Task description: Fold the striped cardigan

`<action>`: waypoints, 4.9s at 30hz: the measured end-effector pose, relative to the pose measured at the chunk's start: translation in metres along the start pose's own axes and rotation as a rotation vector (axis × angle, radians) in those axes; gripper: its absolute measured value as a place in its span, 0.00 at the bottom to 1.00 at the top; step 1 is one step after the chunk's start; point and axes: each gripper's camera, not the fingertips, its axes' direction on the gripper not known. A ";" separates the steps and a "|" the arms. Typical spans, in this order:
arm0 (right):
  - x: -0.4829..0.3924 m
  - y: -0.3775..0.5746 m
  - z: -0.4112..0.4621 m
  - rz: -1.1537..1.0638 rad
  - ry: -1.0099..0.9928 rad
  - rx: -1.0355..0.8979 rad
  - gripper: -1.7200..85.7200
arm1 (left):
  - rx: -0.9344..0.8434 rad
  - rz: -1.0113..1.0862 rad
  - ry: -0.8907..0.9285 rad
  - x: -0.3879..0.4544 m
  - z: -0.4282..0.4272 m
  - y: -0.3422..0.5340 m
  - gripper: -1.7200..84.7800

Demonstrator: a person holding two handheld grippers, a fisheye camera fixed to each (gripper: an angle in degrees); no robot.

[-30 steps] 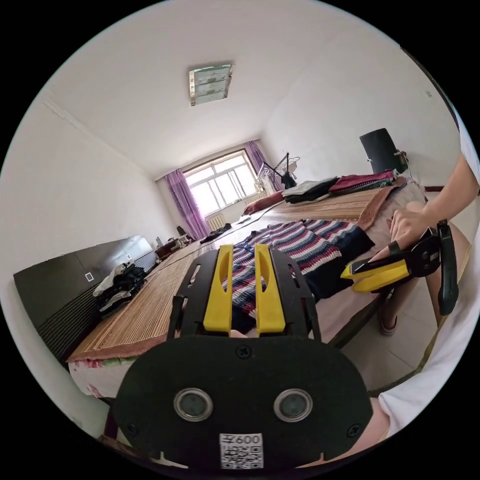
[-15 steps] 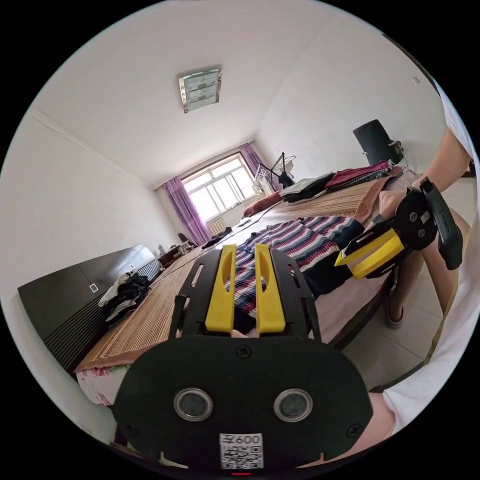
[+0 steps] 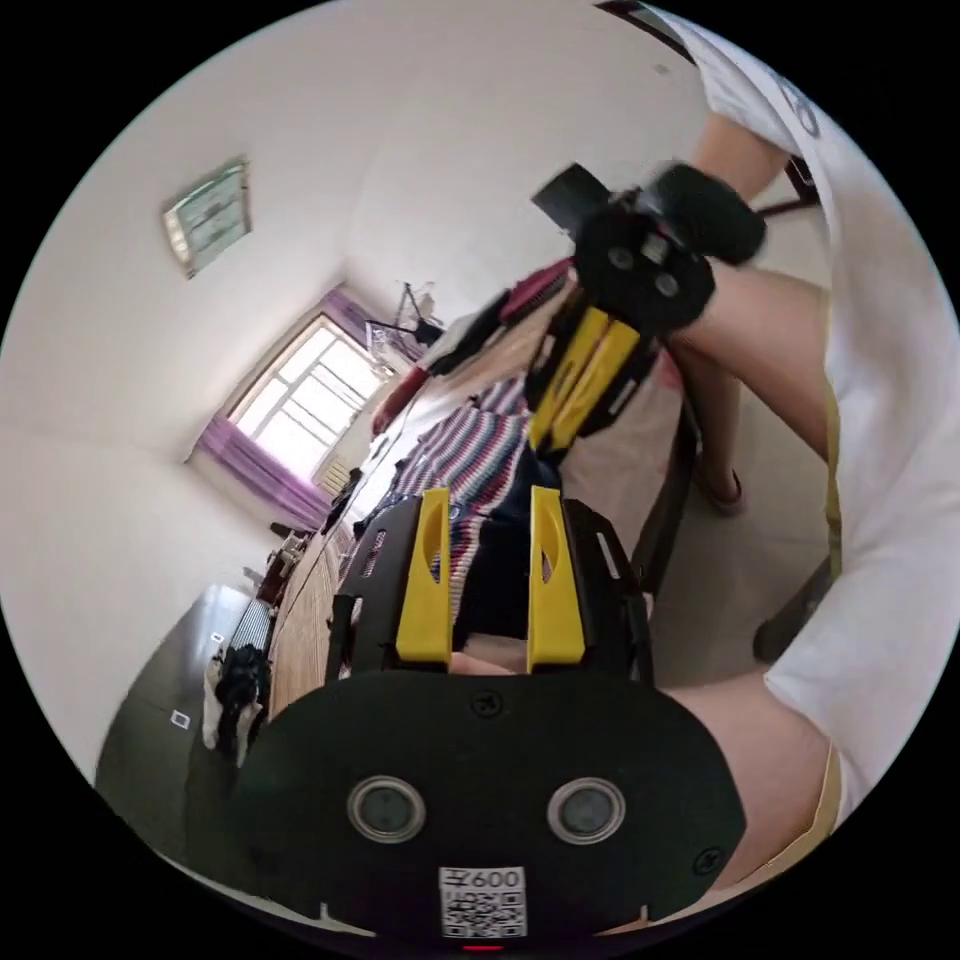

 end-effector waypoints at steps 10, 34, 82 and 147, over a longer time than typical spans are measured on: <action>0.041 0.041 0.001 0.173 -0.044 0.008 0.01 | -0.121 0.135 -0.118 0.064 0.037 -0.088 0.17; 0.105 0.130 -0.017 0.322 -0.173 0.064 0.01 | -0.231 0.109 -0.244 0.035 0.082 -0.109 0.04; 0.648 0.242 0.186 0.472 -0.375 0.130 0.01 | -0.265 -0.446 0.548 -0.498 0.582 0.139 0.04; 0.821 0.645 0.395 1.273 -1.042 0.018 0.01 | -0.283 -0.812 0.927 -0.524 0.788 0.252 0.02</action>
